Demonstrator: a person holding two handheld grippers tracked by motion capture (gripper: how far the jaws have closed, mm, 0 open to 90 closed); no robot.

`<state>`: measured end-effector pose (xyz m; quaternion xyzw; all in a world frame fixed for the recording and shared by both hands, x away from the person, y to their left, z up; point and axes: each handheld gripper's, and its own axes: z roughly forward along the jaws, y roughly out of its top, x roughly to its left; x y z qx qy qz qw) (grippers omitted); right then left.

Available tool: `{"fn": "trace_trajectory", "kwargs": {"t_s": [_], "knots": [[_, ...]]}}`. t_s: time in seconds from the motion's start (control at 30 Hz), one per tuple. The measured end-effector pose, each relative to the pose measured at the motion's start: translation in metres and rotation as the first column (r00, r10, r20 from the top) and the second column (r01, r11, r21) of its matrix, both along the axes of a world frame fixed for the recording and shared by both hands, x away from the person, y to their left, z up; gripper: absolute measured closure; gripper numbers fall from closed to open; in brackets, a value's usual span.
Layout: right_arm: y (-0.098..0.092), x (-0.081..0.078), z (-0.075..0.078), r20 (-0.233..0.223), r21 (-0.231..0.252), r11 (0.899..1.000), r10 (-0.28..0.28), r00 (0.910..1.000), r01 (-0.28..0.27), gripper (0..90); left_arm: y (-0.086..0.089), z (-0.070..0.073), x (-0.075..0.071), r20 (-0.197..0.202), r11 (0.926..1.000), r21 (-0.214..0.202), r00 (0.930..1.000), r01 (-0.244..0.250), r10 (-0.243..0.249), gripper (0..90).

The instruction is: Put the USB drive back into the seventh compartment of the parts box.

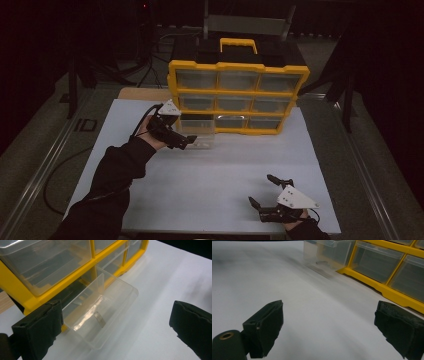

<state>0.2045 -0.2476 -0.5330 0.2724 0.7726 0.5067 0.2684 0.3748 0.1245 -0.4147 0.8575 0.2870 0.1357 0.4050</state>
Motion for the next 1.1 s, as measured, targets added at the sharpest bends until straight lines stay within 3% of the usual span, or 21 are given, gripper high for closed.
{"fn": "trace_trajectory", "kwargs": {"t_s": [0.4,0.7,1.1], "knots": [[0.0,0.0,0.0,0.002,-0.003,1.0,0.001,1.0,-0.001,8.8,0.015,-0.006,-0.019,0.021,0.9996,-0.025,0.9998,0.007,-0.007,0.1],[0.0,0.0,0.0,-0.001,-0.001,1.0,0.001,1.0,-0.001,8.8,0.028,-0.015,-0.032,0.028,0.9999,-0.016,0.9996,0.006,-0.006,0.2],[0.001,0.0,-0.001,0.0,-0.003,1.0,0.002,1.0,-0.002,8.8,0.042,-0.038,-0.054,0.016,0.9999,-0.014,0.9998,0.007,-0.007,0.1]]}}
